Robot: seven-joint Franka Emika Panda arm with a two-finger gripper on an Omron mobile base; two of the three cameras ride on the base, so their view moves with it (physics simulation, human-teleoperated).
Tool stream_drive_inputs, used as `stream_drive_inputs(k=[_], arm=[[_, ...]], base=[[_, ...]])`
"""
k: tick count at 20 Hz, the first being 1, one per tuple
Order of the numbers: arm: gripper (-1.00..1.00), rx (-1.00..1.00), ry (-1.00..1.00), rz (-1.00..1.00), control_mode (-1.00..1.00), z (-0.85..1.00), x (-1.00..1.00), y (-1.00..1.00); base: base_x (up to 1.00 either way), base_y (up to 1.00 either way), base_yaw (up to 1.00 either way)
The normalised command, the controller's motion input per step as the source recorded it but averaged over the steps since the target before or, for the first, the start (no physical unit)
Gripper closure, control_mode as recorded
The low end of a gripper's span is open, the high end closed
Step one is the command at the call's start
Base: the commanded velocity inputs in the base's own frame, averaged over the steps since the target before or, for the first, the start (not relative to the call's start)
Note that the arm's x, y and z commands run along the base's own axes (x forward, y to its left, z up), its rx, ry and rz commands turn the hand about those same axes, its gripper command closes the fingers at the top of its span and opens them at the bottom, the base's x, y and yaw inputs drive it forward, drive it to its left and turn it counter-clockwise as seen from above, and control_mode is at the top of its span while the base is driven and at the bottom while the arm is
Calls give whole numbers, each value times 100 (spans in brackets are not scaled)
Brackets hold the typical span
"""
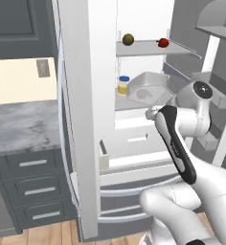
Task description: Place the tupperware on the second highest shelf of the fridge. Make space for the tupperware among the existing items by rearranging them on the shelves if needed. Close the fridge door when finished.
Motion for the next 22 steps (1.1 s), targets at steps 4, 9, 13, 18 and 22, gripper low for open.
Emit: stream_drive_inputs(k=[4, 9, 13, 18, 22], arm=[[-100, 0, 0, 0, 100, 0, 0, 0], [-100, 0, 0, 0, 100, 0, 0, 0], [-100, 0, 0, 0, -100, 0, 0, 0], [-100, 0, 0, 0, -100, 0, -4, 4], [-100, -13, -2, 13, -100, 0, -43, 47]], base=[[-33, -18, 23], [-25, -18, 22], [0, -2, 1], [0, 0, 0], [0, 0, 0]])
